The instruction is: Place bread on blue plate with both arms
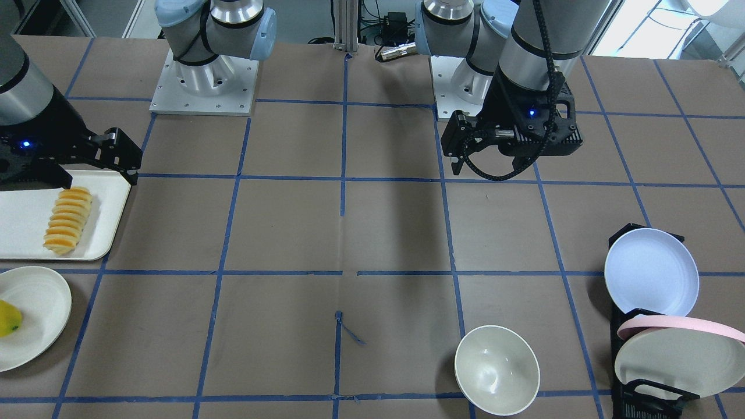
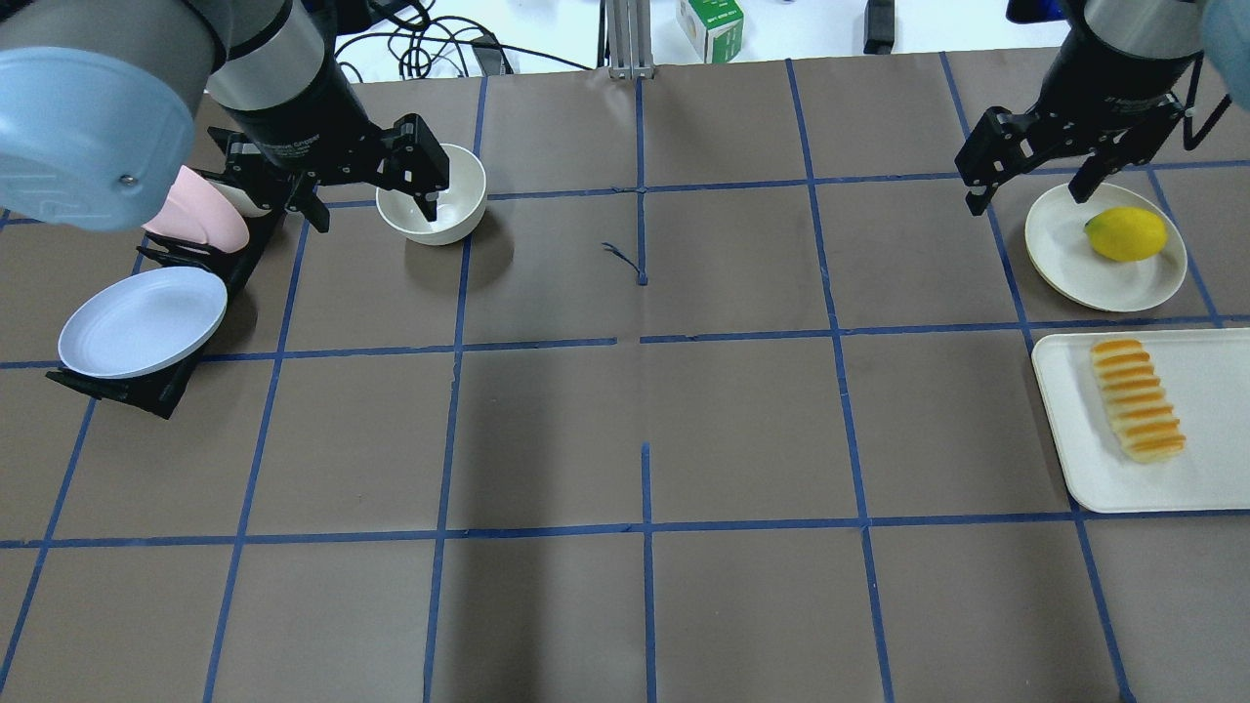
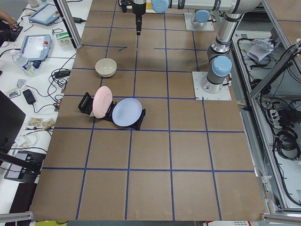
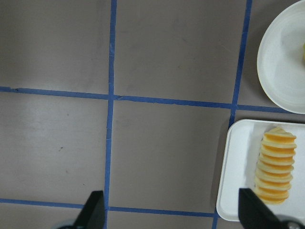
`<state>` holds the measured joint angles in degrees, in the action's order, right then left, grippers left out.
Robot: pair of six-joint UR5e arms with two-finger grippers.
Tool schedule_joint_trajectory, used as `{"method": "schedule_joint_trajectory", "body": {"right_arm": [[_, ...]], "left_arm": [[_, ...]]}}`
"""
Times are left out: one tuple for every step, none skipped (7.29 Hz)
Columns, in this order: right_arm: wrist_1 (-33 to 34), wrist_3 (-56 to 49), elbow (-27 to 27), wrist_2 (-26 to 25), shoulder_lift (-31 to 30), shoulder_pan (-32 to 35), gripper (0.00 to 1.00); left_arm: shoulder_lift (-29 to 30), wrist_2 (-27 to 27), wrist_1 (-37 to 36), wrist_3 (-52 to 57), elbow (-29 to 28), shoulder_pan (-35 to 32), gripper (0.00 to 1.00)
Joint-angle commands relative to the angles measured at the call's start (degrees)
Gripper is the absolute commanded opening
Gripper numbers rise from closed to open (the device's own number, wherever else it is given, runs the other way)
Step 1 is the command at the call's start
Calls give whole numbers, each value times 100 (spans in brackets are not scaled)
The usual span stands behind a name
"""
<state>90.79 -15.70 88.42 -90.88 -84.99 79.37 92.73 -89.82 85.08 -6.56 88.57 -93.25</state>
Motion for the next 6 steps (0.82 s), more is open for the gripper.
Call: {"method": "schedule_joint_trajectory", "body": {"right_arm": [[0,-4,0,0,0,8,100],[0,-4,35,0,0,0,100],[0,-4,53,0,-9,0,100],[0,-21,53,0,-9,-9,100],[0,-21,53,0,-9,-9,100],[9,-39,88,0,-9,-26,100]], "left_arm": [[0,-17,0,6,2,9,100],[0,8,0,6,2,0,100],[0,-9,-9,6,2,0,100],[0,-18,-9,6,2,9,100],[0,8,-9,-3,2,0,100],[8,-9,-9,-3,2,0,100]]}}
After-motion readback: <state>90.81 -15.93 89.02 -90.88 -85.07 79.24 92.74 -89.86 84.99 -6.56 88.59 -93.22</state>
